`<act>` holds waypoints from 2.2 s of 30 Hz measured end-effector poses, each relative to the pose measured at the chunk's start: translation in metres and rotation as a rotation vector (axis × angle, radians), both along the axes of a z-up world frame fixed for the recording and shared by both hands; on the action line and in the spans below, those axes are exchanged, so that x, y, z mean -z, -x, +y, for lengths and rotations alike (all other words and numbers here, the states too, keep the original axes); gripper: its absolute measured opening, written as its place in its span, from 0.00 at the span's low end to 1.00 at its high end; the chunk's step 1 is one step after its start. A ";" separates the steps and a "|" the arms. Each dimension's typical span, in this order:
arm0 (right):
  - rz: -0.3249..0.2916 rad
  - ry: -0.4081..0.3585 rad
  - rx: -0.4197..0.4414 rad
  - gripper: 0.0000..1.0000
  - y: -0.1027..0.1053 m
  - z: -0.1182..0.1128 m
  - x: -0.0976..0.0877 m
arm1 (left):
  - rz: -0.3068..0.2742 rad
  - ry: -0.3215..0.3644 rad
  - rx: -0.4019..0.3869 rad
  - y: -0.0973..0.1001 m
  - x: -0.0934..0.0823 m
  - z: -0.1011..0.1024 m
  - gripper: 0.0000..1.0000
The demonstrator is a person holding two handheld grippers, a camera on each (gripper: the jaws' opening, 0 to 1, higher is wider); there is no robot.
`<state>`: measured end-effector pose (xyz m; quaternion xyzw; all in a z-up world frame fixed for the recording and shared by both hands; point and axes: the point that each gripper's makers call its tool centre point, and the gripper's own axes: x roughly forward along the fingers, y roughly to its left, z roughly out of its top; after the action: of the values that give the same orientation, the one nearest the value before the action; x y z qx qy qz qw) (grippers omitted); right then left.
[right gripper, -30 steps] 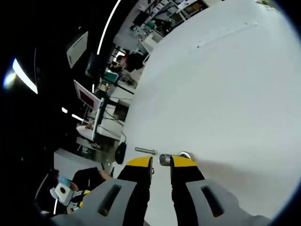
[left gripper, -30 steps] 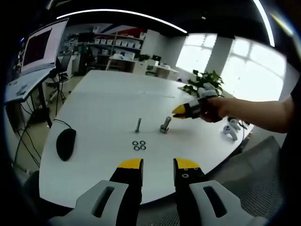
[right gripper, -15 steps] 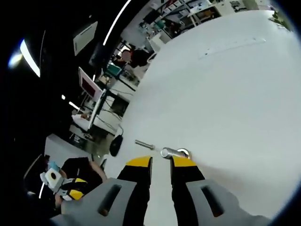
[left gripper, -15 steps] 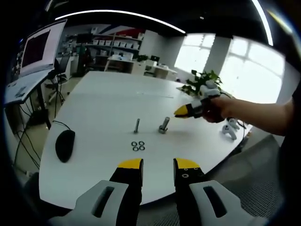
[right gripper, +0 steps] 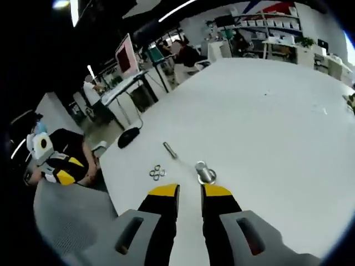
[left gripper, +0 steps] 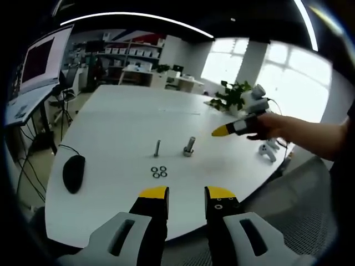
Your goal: Place the washer onto the threaded stud by aligning its center hole with the stud, sliding it down to the base, and recovering from edge contact or off-axis alignment until the washer reaches the visible bottom stop.
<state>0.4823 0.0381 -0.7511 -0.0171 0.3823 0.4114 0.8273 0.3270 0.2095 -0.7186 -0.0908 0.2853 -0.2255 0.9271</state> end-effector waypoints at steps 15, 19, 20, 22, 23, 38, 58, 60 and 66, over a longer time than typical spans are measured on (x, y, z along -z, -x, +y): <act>-0.134 0.154 -0.105 0.20 0.066 -0.023 -0.014 | -0.014 -0.003 0.012 0.005 -0.001 -0.002 0.24; -0.126 0.138 -0.082 0.20 0.083 -0.039 -0.015 | -0.017 -0.006 0.017 0.008 0.000 -0.002 0.24; -0.123 0.134 -0.073 0.20 0.088 -0.042 -0.016 | -0.021 -0.005 0.017 0.007 -0.001 -0.002 0.24; -0.120 0.120 -0.057 0.20 0.093 -0.046 -0.018 | -0.018 -0.008 0.021 0.008 0.000 -0.003 0.24; -0.117 0.114 -0.050 0.20 0.096 -0.047 -0.018 | -0.014 -0.015 0.027 0.009 0.001 -0.003 0.23; -0.128 0.041 0.009 0.20 0.117 -0.053 -0.021 | -0.024 -0.022 0.034 0.011 0.000 -0.004 0.22; -0.152 -0.088 0.040 0.12 0.123 -0.049 -0.054 | 0.007 -0.049 0.052 0.008 0.005 -0.004 0.22; -0.168 -0.111 0.053 0.07 0.126 -0.053 -0.066 | -0.042 -0.051 0.040 0.003 -0.004 -0.001 0.20; -0.180 -0.125 0.157 0.03 0.131 -0.086 -0.083 | -0.046 -0.095 0.105 0.004 -0.006 -0.006 0.20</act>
<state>0.3515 -0.0478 -0.6677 0.0275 0.2805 0.3651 0.8873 0.3229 0.2032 -0.7125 -0.0266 0.2787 -0.2619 0.9236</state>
